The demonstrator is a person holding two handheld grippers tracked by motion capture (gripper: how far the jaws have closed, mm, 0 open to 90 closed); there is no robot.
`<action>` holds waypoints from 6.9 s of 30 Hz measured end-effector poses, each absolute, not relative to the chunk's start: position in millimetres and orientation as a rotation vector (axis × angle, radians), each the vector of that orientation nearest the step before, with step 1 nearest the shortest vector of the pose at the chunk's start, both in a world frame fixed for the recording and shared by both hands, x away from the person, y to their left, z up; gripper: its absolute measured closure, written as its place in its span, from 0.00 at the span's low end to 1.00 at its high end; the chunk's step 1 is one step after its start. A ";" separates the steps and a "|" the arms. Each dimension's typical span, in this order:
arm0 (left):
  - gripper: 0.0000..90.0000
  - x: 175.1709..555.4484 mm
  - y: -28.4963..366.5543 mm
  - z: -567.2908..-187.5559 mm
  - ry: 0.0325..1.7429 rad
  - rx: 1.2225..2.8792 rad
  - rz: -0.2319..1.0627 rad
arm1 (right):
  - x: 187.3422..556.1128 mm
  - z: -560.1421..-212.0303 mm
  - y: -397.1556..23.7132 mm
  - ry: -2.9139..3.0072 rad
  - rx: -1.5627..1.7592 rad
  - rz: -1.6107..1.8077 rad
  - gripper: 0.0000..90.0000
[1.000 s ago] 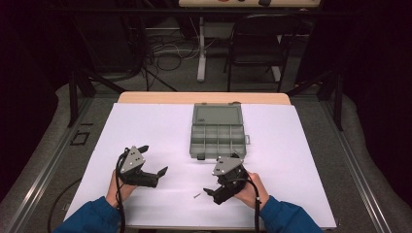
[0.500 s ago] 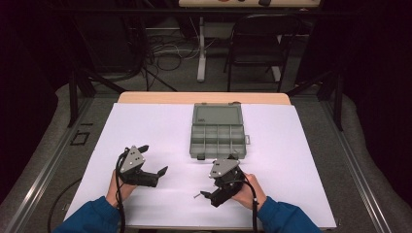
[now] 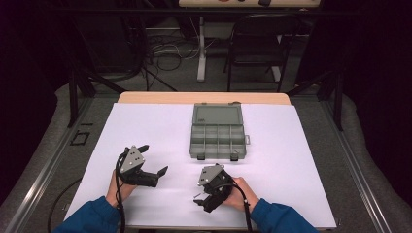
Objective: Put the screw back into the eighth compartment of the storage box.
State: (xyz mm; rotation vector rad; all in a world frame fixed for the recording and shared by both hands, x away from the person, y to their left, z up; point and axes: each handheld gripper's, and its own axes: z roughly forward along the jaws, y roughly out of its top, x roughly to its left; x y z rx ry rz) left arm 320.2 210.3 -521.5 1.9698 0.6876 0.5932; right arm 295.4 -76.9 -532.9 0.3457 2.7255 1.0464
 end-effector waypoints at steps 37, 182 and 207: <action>0.00 322.3 210.3 -522.5 0.706 1.961 0.603 | 301.8 -550.8 -68.1 2.860 0.336 1.036 0.98; 0.00 321.3 208.9 -523.7 0.686 1.973 0.597 | 383.1 -494.5 -178.9 2.347 0.831 0.900 0.98; 0.00 321.2 210.8 -523.3 0.686 1.971 0.592 | 387.4 -498.7 -188.4 2.349 0.943 1.013 0.30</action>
